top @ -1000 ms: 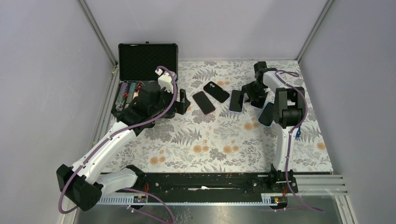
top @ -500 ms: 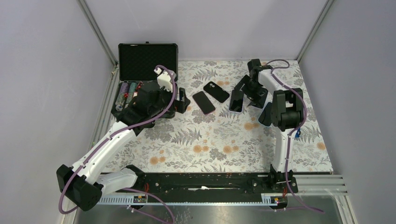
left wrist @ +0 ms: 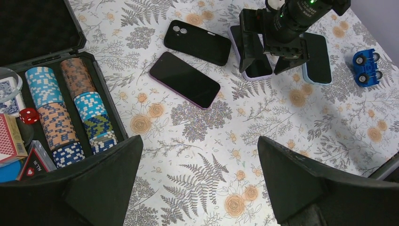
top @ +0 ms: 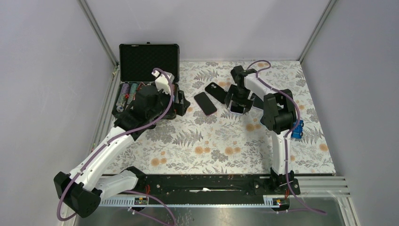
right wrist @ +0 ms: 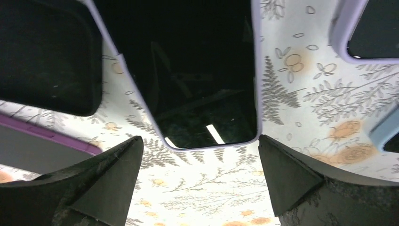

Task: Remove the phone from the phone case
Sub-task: Pick up the phone at the center of the board.

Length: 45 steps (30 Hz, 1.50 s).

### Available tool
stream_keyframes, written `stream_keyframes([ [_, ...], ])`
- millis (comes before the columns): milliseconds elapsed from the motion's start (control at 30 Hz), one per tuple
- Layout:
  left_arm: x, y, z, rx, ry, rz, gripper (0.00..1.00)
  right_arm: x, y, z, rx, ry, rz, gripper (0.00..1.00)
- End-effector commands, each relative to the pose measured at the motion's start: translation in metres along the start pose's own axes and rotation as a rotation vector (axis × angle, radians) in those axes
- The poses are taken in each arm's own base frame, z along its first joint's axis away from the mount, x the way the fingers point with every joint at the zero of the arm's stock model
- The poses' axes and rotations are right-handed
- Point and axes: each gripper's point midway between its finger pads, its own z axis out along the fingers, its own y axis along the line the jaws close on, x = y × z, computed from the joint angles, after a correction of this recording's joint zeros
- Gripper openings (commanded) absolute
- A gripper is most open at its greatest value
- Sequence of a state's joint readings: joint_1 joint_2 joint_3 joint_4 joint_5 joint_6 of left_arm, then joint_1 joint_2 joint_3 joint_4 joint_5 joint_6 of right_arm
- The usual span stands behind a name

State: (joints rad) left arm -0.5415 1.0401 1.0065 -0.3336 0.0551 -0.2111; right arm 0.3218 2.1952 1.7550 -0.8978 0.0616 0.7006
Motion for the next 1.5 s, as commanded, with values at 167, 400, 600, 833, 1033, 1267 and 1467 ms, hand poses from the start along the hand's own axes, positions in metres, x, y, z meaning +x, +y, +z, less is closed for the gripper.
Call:
stream_keyframes([
  [167, -0.017, 0.002, -0.009, -0.007, -0.082, -0.005, 0.99, -0.02, -0.018, -0.019, 0.089, -0.112, -0.126, 1.0],
  [400, -0.02, 0.003, -0.008, -0.008, -0.086, -0.001, 0.99, -0.011, 0.001, -0.007, -0.026, 0.016, -0.309, 1.0],
  [600, -0.021, 0.004, -0.01, -0.01, -0.088, 0.004, 0.99, -0.014, -0.011, -0.001, -0.061, 0.073, -0.322, 1.0],
  [833, -0.023, 0.005, -0.009, -0.014, -0.089, 0.004, 0.99, -0.01, -0.013, 0.005, -0.055, 0.1, -0.305, 1.0],
  [1033, -0.023, 0.006, -0.009, -0.018, -0.088, 0.005, 0.99, -0.018, -0.012, -0.001, -0.042, 0.049, -0.274, 1.0],
  [1267, -0.021, 0.007, -0.006, -0.019, -0.077, 0.008, 0.99, -0.034, -0.014, -0.018, 0.007, -0.039, -0.276, 1.0],
  [1467, -0.021, 0.006, -0.004, -0.012, -0.076, 0.005, 0.99, -0.031, -0.015, -0.013, 0.022, 0.005, -0.313, 1.0],
])
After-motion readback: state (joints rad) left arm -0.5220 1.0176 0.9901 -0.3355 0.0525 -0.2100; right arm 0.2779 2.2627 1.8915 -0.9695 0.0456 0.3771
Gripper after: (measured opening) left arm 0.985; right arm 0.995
